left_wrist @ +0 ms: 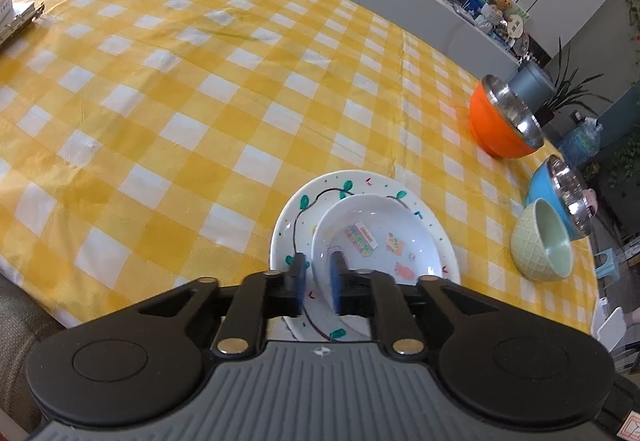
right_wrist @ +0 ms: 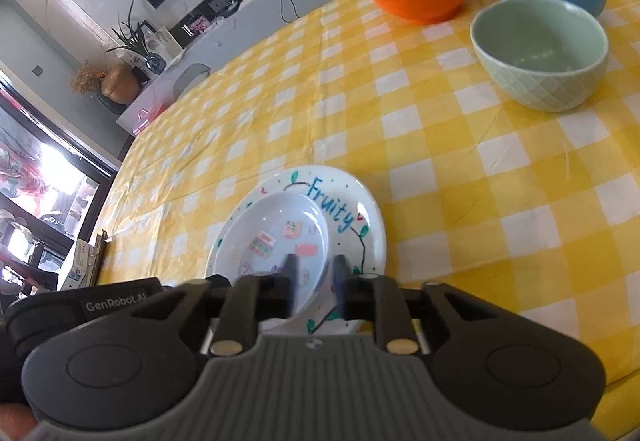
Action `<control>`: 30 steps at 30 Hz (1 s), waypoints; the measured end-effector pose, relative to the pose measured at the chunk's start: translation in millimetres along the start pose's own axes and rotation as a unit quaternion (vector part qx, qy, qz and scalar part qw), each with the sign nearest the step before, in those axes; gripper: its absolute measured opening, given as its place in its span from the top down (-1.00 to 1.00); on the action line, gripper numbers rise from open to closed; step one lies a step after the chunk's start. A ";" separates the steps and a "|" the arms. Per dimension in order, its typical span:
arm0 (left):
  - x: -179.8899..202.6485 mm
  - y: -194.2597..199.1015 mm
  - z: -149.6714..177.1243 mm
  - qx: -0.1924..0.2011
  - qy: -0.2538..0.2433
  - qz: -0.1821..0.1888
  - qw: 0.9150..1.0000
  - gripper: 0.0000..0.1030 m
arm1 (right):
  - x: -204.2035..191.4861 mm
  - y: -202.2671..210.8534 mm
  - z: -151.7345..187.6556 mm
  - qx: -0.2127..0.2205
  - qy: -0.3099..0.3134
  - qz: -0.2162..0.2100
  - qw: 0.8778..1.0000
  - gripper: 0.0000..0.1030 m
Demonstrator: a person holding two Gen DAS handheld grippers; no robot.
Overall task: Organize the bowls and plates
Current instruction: 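Lower the small plate onto the 'Fruity' plate and open the left tool, then move the left tool to the blue steel bowl and grip its rim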
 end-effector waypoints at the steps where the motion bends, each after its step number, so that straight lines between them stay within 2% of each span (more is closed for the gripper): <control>1: 0.3 1.8 -1.1 0.002 0.001 0.001 1.000 0.64 | -1.3 2.7 -1.4 0.006 0.007 0.002 1.000 0.31; 8: 11.7 21.5 -12.1 0.032 -0.011 0.010 0.999 0.55 | -5.1 24.8 -13.2 0.043 0.030 0.013 0.999 0.18; 13: 34.5 30.5 -13.7 0.033 -0.029 0.029 0.999 0.54 | 4.6 43.9 -21.2 0.052 0.028 0.041 0.997 0.10; 16: 55.5 36.1 -12.7 0.036 -0.053 0.041 0.997 0.54 | 17.5 58.0 -27.0 0.052 0.023 0.068 0.996 0.08; 22: 108.0 42.8 -8.8 0.032 -0.101 0.072 0.992 0.54 | 47.3 95.4 -47.9 0.059 0.006 0.087 0.994 -0.09; 30: 182.8 40.0 5.9 0.018 -0.162 0.110 0.980 0.49 | 101.9 150.2 -94.0 0.106 0.003 0.133 0.985 -0.24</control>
Point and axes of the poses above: each gripper's, at about its wrist camera, not at the fingertips, and y roughly against the way its jaws point, x to its right, z to its underside, the point moved 10 cm from there along -y, roughly the way its jaws point, and after that the axes turned 2 degrees about y, right-handed, at the moved point
